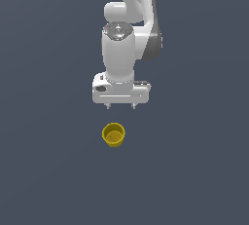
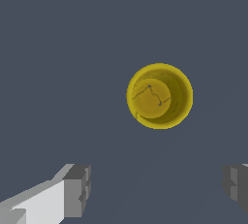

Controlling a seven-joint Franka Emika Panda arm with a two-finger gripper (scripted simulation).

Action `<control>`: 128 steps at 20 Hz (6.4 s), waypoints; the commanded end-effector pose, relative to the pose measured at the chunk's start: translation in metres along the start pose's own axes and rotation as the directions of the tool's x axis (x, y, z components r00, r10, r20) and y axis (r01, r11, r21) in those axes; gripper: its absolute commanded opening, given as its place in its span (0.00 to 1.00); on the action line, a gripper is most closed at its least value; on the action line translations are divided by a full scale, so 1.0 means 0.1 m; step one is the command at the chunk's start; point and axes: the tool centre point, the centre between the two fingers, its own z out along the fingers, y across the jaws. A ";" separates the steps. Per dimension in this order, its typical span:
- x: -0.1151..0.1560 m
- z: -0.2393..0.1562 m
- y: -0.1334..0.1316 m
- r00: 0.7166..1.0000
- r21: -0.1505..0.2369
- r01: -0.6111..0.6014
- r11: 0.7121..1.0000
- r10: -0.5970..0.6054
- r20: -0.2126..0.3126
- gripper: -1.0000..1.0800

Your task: Pick up the object and move it to a goal position.

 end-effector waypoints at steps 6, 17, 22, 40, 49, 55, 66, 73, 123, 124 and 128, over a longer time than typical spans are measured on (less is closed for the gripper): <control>0.00 -0.02 0.01 1.000 -0.004 0.014 1.000 -0.014 0.001 0.62; 0.05 0.00 0.04 0.999 -0.004 0.038 0.999 -0.038 0.013 0.62; 0.14 0.07 0.10 0.996 0.000 0.076 0.997 -0.076 0.035 0.62; 0.63 0.64 0.54 0.928 0.092 0.321 0.943 -0.333 0.169 0.62; 0.71 0.89 0.73 0.883 0.152 0.400 0.904 -0.424 0.200 0.62; 0.73 0.96 0.79 0.869 0.172 0.421 0.891 -0.450 0.207 0.62; 0.68 1.14 0.79 0.867 0.174 0.423 0.890 -0.453 0.208 0.62; 0.64 1.26 0.78 0.867 0.174 0.424 0.889 -0.454 0.207 0.00; -0.43 -1.51 -0.60 0.866 0.172 0.425 0.889 -0.455 0.210 0.00; -0.47 -1.61 -0.65 0.866 0.172 0.425 0.889 -0.455 0.210 0.00; -0.61 -2.02 -0.85 0.866 0.172 0.425 0.889 -0.455 0.210 0.00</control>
